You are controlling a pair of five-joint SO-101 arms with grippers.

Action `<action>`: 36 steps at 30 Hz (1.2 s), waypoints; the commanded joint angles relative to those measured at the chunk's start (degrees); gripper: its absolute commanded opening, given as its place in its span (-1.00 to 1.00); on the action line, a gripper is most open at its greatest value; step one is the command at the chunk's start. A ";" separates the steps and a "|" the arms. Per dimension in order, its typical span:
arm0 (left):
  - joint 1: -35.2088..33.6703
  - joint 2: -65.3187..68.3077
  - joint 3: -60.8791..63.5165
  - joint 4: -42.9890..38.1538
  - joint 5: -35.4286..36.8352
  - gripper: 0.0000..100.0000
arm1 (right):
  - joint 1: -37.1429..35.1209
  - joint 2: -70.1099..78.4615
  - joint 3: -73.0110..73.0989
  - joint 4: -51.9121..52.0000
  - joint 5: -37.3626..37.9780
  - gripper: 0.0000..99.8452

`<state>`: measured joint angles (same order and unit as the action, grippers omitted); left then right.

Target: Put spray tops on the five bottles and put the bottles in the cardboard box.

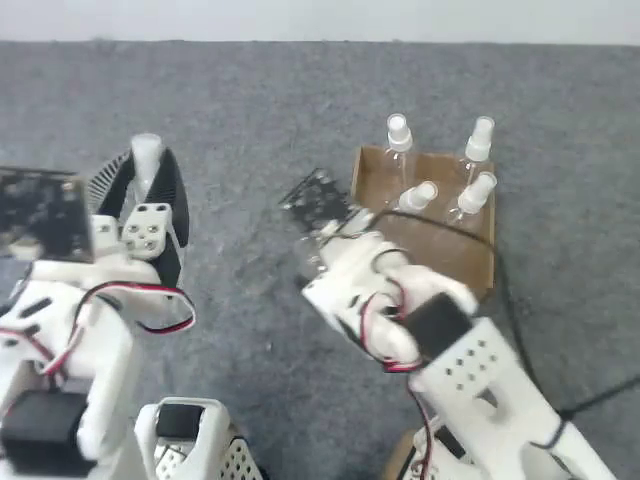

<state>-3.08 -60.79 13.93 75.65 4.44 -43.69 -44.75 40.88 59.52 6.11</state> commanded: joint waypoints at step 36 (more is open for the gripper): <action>5.80 -1.93 28.79 -31.30 17.76 -0.97 | -8.22 0.66 14.95 -27.82 -3.96 -0.99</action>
<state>2.20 -61.76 41.19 45.58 21.76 -51.87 -43.78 56.09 32.53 2.42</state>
